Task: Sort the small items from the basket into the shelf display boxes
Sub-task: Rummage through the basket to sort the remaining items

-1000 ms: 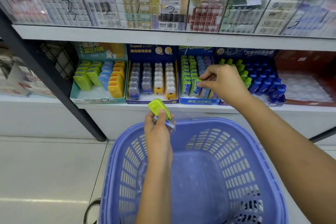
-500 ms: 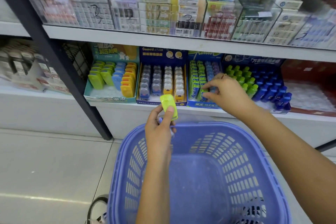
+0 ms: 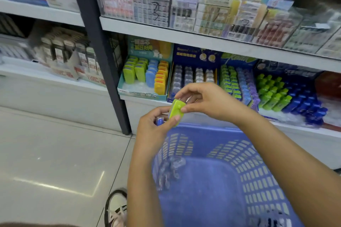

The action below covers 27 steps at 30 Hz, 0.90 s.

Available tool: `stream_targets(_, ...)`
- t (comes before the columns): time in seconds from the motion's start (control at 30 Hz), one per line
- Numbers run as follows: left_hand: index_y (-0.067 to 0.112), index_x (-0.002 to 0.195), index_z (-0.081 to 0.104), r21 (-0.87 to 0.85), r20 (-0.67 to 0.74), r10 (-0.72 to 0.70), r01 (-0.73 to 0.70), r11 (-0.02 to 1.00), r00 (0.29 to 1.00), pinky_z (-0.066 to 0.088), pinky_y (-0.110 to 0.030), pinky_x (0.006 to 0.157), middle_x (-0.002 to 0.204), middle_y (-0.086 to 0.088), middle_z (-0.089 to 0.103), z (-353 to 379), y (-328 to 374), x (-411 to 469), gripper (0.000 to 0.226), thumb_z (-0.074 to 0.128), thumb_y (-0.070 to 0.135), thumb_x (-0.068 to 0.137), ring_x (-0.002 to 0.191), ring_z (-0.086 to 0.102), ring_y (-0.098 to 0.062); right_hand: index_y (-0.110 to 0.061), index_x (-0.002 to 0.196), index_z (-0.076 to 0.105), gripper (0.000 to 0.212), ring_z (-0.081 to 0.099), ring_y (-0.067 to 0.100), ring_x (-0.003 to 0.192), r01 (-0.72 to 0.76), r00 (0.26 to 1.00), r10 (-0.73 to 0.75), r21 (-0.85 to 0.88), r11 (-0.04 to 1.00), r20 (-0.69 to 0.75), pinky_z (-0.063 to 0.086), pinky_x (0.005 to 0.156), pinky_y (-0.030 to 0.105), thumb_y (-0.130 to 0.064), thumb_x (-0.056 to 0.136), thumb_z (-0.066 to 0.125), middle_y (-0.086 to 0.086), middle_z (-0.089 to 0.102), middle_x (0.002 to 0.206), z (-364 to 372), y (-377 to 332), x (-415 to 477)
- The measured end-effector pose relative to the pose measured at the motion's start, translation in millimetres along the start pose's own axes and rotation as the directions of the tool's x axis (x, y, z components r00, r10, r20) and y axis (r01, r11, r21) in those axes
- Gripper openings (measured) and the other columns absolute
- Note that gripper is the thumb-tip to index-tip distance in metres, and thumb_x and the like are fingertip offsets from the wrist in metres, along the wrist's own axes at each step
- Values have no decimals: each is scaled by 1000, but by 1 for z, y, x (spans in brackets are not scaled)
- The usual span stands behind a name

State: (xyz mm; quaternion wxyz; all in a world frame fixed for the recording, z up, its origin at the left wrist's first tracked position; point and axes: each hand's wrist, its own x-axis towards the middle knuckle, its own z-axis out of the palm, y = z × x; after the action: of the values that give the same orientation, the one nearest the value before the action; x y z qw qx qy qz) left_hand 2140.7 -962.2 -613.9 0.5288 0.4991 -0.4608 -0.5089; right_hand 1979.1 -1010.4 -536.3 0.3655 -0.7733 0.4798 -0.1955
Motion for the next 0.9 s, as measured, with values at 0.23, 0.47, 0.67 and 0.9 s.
stream_targets(0.23, 12, 94, 65, -601, -362, -356, 76, 796, 862, 36, -17, 38, 54, 0, 57, -39, -4, 10, 20, 55, 29, 93, 39, 42, -9, -14, 99, 67, 25, 57, 9, 77, 82, 928, -61, 44, 996, -368, 51, 76, 23, -4, 76, 74, -3, 62, 84, 22, -21, 90)
stream_targets(0.47, 11, 86, 63, -674, -378, -478, 118, 729, 792, 23, -15, 33, 45, 3, 44, -58, -14, 11, 39, 36, 36, 99, 35, 33, -7, -10, 107, 67, 25, 52, 10, 78, 45, 922, -142, -264, 964, -362, 40, 68, 18, -5, 82, 66, 3, 62, 90, 54, -17, 162)
stream_targets(0.67, 8, 90, 65, -721, -344, -512, 128, 681, 787, 27, -15, 35, 54, 0, 47, -62, -21, 14, 25, 43, 18, 86, 39, 36, -9, -10, 107, 69, 25, 58, 15, 87, -10, 944, -110, -361, 933, -311, 43, 76, 23, -7, 82, 66, 8, 68, 103, 69, -6, 177)
stream_targets(0.9, 12, 107, 63, -701, -346, -492, 128, 702, 799, 47, -17, 47, 76, -4, 57, -67, -29, 21, 23, 45, 12, 94, 59, 56, -12, -7, 92, 63, 10, 56, 18, 81, -11, 914, -63, -181, 983, -400, 46, 65, 24, -7, 83, 64, 12, 54, 104, 80, -1, 178)
